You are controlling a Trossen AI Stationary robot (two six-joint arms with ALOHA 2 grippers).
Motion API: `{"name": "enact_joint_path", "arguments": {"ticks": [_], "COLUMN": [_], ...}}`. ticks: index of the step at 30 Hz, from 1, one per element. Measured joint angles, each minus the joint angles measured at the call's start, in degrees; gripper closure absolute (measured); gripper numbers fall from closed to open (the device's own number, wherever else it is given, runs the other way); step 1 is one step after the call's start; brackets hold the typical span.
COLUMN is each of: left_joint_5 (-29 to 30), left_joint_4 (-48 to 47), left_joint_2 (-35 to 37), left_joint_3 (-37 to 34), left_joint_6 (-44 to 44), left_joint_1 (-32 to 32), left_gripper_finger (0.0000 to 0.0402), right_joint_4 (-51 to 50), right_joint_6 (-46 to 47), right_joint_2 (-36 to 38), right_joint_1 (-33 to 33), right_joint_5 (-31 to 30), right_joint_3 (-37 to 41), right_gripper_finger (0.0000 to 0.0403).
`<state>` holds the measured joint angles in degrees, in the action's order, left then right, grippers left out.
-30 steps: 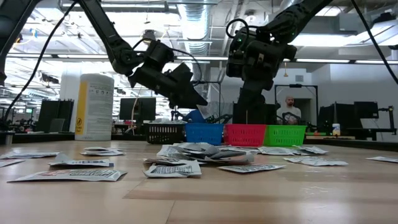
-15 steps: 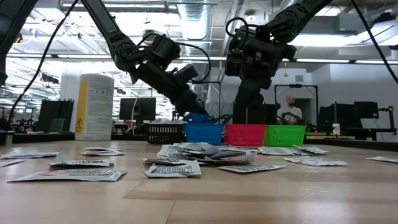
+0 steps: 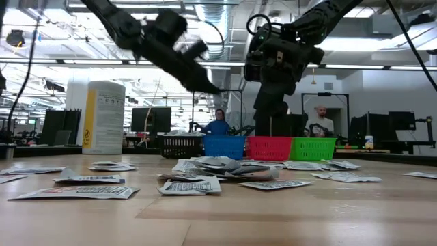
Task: Pick & Place First Aid Supplies
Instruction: Put the orange ointment pack in the blue bin
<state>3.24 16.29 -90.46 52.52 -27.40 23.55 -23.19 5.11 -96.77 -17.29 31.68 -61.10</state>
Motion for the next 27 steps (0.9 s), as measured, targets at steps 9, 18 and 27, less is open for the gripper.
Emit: {"name": "enact_joint_path", "arguments": {"ticks": [9,18,27], "left_joint_5": [-9.69,-12.41,-13.27], "left_joint_4": [-14.84,-15.51,-15.32], "left_joint_2": [13.44,23.5,36.21], "left_joint_3": [-0.86,-12.68,-23.01], "left_joint_6": [6.88,15.94,20.83], "left_joint_1": [-0.7,-3.0,-4.47], "left_gripper_finger": [0.0204,0.0205,0.0205], "right_joint_4": [2.05,-19.62,-25.5], "right_joint_6": [6.86,22.71,47.22], "right_joint_2": [0.07,1.29,17.25], "right_joint_1": [3.94,13.39,30.07], "right_joint_5": [-4.2,-17.61,-41.22], "right_joint_3": [0.0,0.0,0.04], "right_gripper_finger": [0.0268,0.0293,0.0294]}}
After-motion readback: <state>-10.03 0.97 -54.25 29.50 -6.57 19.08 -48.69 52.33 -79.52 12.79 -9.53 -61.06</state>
